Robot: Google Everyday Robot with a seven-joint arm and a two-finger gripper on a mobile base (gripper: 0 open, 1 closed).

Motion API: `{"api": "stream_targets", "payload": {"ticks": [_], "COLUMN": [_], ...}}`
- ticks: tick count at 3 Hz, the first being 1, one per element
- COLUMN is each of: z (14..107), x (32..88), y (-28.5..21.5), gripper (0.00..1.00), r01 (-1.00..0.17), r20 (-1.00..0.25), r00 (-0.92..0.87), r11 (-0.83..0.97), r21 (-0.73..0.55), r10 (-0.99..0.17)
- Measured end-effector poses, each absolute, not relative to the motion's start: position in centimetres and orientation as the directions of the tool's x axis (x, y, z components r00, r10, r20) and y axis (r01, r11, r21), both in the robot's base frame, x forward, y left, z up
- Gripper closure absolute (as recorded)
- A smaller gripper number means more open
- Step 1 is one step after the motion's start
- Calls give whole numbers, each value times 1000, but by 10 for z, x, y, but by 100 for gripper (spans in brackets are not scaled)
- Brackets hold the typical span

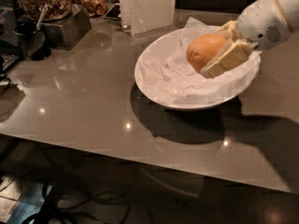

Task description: Pick orange from white bowl

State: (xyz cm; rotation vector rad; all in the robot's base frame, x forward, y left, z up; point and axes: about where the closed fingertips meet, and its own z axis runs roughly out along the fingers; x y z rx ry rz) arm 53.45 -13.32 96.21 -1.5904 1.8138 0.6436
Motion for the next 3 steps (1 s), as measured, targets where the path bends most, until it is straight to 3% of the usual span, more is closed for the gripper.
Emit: {"api": "stream_targets", "payload": {"ticks": [2,3], "z": [992,992], "x": [470,467], "y": [-170,-174], "gripper": [100,100], "r01": [-957,-954], "r20": [-763,-762], "r00": [-113,-122], "r11": [276,287], "r21": [-88,-87], "r10": [-637,-636]}}
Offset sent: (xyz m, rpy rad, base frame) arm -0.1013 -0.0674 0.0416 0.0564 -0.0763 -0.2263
